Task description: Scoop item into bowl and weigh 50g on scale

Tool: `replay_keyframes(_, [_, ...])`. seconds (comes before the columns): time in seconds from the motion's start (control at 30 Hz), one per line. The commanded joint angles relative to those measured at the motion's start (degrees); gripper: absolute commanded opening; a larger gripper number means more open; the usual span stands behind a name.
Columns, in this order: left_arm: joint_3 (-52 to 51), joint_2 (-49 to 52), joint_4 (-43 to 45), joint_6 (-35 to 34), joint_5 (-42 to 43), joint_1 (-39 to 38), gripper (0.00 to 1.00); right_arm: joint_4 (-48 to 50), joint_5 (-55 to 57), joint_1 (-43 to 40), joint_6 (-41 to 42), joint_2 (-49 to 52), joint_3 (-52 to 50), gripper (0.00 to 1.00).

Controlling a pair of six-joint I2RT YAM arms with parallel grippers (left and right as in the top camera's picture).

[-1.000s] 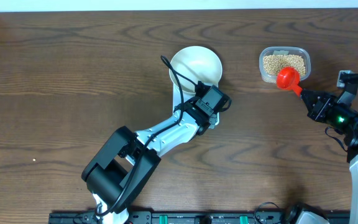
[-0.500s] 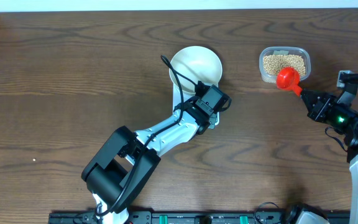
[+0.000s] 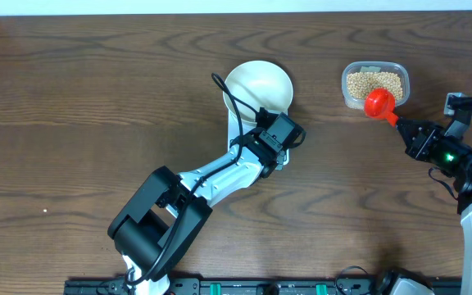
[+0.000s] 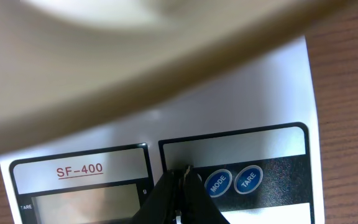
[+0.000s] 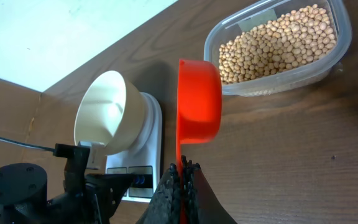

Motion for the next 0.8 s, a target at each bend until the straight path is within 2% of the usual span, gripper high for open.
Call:
replay_keyframes(0.0, [-3.9, 5.5, -1.4, -0.7, -0.5, 0.9, 0.07, -0.1, 0.0, -0.3, -1.2, 0.2, 0.3, 0.01])
replay_keyframes(0.77, [-3.8, 9.4, -0.9, 0.4, 1.7, 0.9, 0.07, -0.1, 0.0, -0.3, -1.2, 0.2, 0.3, 0.01])
